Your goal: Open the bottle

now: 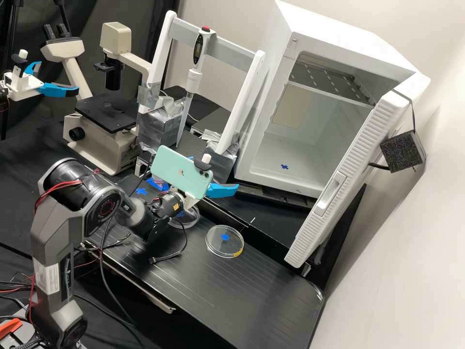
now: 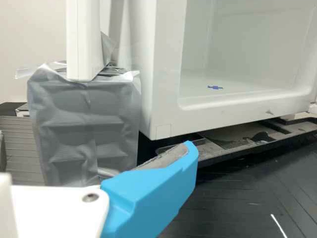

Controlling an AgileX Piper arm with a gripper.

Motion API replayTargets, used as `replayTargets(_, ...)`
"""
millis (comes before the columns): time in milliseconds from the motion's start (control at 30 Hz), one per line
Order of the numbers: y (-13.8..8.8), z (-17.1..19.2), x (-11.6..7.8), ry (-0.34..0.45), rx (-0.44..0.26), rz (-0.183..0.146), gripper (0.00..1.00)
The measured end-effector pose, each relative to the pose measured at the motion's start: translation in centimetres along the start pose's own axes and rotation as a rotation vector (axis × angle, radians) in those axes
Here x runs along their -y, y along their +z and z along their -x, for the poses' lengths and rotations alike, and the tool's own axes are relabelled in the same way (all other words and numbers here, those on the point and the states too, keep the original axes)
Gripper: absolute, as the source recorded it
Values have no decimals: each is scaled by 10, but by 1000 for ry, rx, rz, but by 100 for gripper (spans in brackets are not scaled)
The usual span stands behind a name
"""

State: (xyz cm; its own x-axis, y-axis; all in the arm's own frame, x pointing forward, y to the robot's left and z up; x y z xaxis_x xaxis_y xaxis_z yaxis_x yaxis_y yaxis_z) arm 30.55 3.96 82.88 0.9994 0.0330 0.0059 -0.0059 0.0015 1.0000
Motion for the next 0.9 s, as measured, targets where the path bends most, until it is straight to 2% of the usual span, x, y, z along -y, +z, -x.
replayTargets(267, 0, 1, 0, 2, -2, 0, 100)
replayTargets(433, -4, 13, -1, -4, -17, -6, 100)
replayTargets(633, -28, 41, 2, 0, -135, -20, 100)
replayTargets(700, -39, 48, 10, -17, -194, -14, 100)
replayTargets(767, -48, 54, 19, -38, -242, 13, 100)
replayTargets(900, -57, 57, 35, -80, -274, 53, 100)
